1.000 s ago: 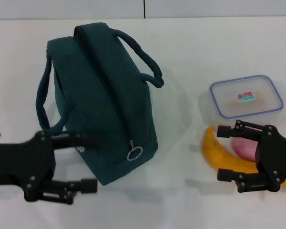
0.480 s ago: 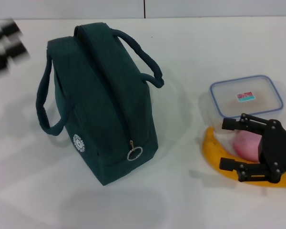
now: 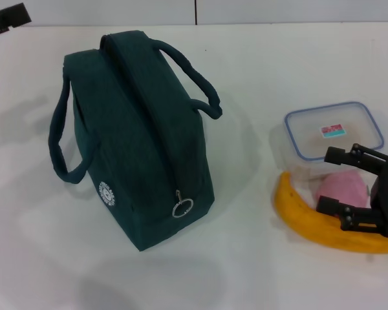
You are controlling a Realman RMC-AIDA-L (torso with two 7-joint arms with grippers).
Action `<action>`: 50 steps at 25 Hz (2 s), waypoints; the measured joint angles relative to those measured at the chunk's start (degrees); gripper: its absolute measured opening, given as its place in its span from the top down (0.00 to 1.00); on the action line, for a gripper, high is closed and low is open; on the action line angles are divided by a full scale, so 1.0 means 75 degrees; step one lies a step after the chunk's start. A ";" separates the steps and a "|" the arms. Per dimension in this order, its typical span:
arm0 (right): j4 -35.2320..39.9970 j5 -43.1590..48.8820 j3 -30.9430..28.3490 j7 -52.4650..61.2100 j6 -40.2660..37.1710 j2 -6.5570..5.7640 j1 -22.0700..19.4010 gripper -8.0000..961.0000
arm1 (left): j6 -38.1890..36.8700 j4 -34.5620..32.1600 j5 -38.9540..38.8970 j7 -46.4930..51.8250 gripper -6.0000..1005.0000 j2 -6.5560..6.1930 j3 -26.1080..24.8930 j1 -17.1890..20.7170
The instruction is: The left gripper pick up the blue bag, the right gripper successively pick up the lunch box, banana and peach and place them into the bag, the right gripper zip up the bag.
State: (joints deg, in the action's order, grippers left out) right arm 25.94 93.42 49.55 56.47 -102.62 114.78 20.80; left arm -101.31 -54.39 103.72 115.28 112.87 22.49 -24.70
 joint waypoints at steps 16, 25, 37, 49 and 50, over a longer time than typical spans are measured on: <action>-0.0002 -0.0002 -0.0267 -0.0048 0.0175 -0.0094 -0.0092 0.10 | -0.0237 -0.2697 0.1884 0.6308 0.15 -0.0117 0.2799 -0.0122; -0.0002 0.0018 -0.0268 -0.0062 0.0183 -0.0129 -0.0114 0.10 | -0.0261 -0.2766 0.2559 0.6618 0.15 0.0176 0.3591 -0.0406; -0.0065 0.0009 -0.0354 -0.0092 0.0202 -0.0053 -0.0277 0.10 | -0.0347 -0.2789 0.3199 0.6697 0.36 0.0379 0.3764 -0.0488; -0.0514 -0.0044 -0.0665 -0.0153 0.0196 -0.0019 -0.0290 0.11 | -0.0765 -0.2874 0.3153 0.6606 0.63 0.0462 0.3815 -0.0508; -0.0619 -0.0058 -0.0817 -0.0135 0.0207 -0.0015 -0.0288 0.11 | -0.0772 -0.2876 0.3126 0.6604 0.67 0.0470 0.3816 -0.0516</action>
State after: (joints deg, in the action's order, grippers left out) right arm 21.30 92.99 43.42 55.45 -101.07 114.67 18.64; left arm -107.10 -75.96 127.16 164.80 116.40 51.11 -28.57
